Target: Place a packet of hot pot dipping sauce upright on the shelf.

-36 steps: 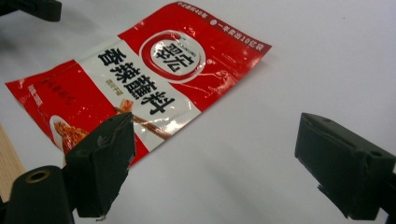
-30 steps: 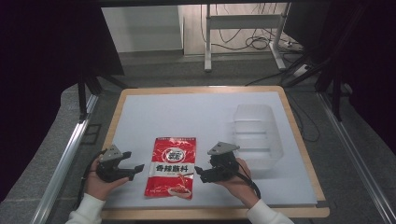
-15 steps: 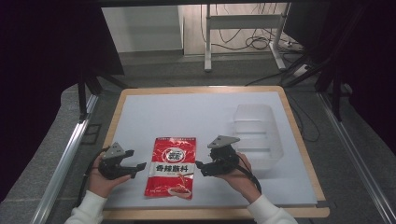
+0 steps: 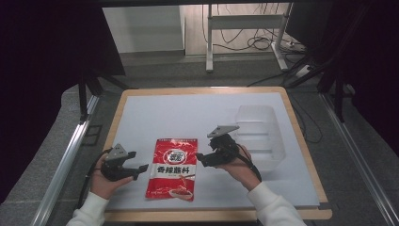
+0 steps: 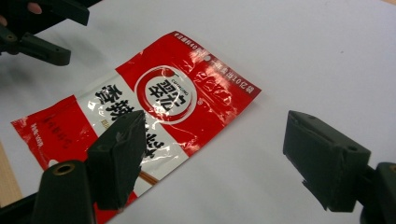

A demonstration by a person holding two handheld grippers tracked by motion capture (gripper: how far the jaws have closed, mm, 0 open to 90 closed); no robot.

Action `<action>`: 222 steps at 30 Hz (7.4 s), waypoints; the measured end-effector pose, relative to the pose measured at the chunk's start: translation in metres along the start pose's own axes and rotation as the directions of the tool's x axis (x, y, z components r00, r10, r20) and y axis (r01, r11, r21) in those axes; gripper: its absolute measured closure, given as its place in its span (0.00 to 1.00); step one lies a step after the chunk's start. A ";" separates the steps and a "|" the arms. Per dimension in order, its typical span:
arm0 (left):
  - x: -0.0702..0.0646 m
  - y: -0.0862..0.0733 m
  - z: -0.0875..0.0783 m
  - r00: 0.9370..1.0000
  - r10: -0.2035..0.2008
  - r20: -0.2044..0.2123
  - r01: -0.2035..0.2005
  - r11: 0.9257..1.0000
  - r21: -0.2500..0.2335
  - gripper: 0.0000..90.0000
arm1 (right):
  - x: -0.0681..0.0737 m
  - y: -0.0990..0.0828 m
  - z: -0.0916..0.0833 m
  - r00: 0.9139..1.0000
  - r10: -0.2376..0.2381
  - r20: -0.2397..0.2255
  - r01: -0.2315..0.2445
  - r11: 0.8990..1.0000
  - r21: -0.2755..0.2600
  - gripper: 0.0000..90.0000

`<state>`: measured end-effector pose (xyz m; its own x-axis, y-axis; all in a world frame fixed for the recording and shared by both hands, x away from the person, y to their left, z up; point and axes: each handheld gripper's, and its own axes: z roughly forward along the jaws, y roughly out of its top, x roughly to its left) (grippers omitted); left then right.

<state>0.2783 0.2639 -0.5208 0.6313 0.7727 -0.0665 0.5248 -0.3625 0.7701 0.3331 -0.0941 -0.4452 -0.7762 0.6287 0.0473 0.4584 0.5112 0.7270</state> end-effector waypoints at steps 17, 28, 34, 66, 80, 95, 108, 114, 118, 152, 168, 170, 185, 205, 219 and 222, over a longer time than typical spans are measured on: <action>-0.001 -0.002 0.002 1.000 0.004 -0.009 -0.004 1.000 0.008 0.26 | -0.013 0.021 0.026 1.000 0.007 -0.016 -0.006 0.999 0.036 0.25; 0.000 -0.002 -0.002 1.000 -0.003 -0.012 0.003 1.000 -0.005 0.26 | -0.019 0.036 0.047 1.000 0.006 -0.010 -0.005 0.997 0.073 0.25; 0.000 -0.002 -0.003 1.000 -0.004 -0.009 0.004 1.000 -0.010 0.26 | -0.023 0.041 0.054 1.000 0.016 -0.003 -0.016 0.996 0.085 0.25; 0.000 -0.001 -0.004 1.000 0.000 -0.020 -0.001 1.000 -0.015 0.26 | -0.059 0.044 0.122 0.987 0.139 -0.080 -0.111 0.952 0.284 0.51; 0.001 -0.001 -0.005 1.000 -0.001 -0.022 0.001 1.000 -0.020 0.26 | -0.059 0.035 0.127 0.982 0.122 -0.143 -0.069 0.942 0.327 0.79; 0.001 -0.001 -0.006 1.000 -0.005 -0.022 0.004 1.000 -0.022 0.26 | -0.052 0.037 0.103 0.983 0.062 -0.173 -0.018 0.971 0.240 0.99; 0.007 0.004 0.003 1.000 -0.024 -0.005 0.024 0.999 -0.032 0.27 | -0.034 0.041 0.078 0.977 -0.004 -0.213 0.044 0.983 0.181 0.99; 0.012 0.014 0.010 0.999 -0.039 0.009 0.040 0.998 -0.044 0.28 | -0.031 0.040 0.073 0.975 -0.024 -0.221 0.063 0.983 0.171 0.99; 0.016 0.019 0.023 0.999 -0.048 0.016 0.048 0.999 -0.024 0.30 | -0.029 0.039 0.071 0.973 -0.031 -0.228 0.071 0.983 0.169 0.99; 0.016 0.041 0.062 0.988 0.061 0.145 -0.066 0.997 0.031 0.58 | -0.022 0.032 0.065 0.968 -0.071 -0.241 0.108 0.983 0.145 0.99; 0.004 0.035 0.048 0.979 0.136 0.154 -0.146 0.987 0.062 0.91 | -0.022 0.029 0.067 0.972 -0.080 -0.220 0.115 0.982 0.153 0.93; 0.004 0.035 0.048 0.978 0.137 0.155 -0.148 0.987 0.061 0.91 | -0.022 0.029 0.068 0.973 -0.081 -0.215 0.116 0.982 0.152 0.88; 0.003 0.035 0.047 0.976 0.157 0.154 -0.167 0.984 0.055 0.93 | -0.006 0.051 0.086 0.959 -0.170 -0.229 0.217 0.955 0.201 0.61; 0.007 0.036 0.043 0.981 0.130 0.143 -0.136 0.990 0.027 0.86 | -0.004 0.052 0.113 0.933 -0.167 -0.318 0.261 0.923 0.282 0.98; 0.032 0.024 0.020 0.998 -0.008 0.061 0.011 0.999 -0.051 0.35 | -0.008 0.067 0.077 0.927 -0.134 -0.350 0.220 0.951 0.219 0.99; 0.036 0.022 0.019 0.998 -0.032 0.050 0.035 0.998 -0.056 0.35 | -0.007 0.072 0.067 0.927 -0.140 -0.349 0.223 0.952 0.210 0.99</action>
<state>0.3233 0.2737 -0.5185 0.6420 0.7568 -0.1227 0.5136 -0.3058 0.8017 0.4006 -0.0227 -0.4392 -0.9344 0.3065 0.1815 0.3545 0.7497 0.5588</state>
